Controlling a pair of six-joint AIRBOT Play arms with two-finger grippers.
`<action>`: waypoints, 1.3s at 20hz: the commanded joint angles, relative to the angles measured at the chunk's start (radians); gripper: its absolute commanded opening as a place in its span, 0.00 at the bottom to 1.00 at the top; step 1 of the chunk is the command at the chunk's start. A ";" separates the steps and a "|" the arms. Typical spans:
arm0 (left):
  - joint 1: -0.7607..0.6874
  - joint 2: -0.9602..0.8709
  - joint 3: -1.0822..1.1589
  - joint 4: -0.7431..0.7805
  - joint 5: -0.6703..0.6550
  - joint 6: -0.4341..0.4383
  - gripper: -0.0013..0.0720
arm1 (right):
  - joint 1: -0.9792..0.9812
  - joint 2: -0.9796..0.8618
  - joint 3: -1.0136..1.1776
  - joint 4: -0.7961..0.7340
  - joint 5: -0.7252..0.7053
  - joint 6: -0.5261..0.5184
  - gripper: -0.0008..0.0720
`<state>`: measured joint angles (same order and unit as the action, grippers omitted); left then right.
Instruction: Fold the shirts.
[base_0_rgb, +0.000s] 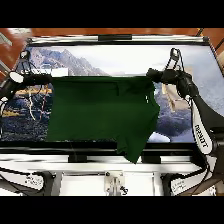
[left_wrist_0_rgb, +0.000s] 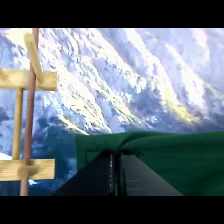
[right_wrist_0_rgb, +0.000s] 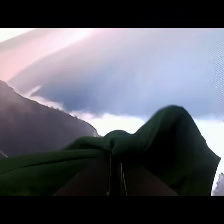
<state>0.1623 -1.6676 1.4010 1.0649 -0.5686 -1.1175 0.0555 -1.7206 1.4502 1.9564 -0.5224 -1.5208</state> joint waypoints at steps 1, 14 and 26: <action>-0.006 -0.053 0.012 0.000 -0.012 -0.012 0.07 | 0.002 -0.024 0.000 -0.002 -0.061 -0.006 0.10; 0.045 -0.056 0.090 0.222 -0.686 -0.092 0.06 | 0.002 0.036 -0.001 -0.173 -0.613 0.130 0.10; 0.033 -0.089 0.091 0.216 -0.757 -0.126 0.21 | 0.002 0.022 -0.001 -0.126 -0.638 0.169 0.57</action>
<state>0.1944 -1.7573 1.4887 1.2781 -1.3132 -1.2285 0.0566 -1.7130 1.4479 1.8095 -1.1553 -1.3533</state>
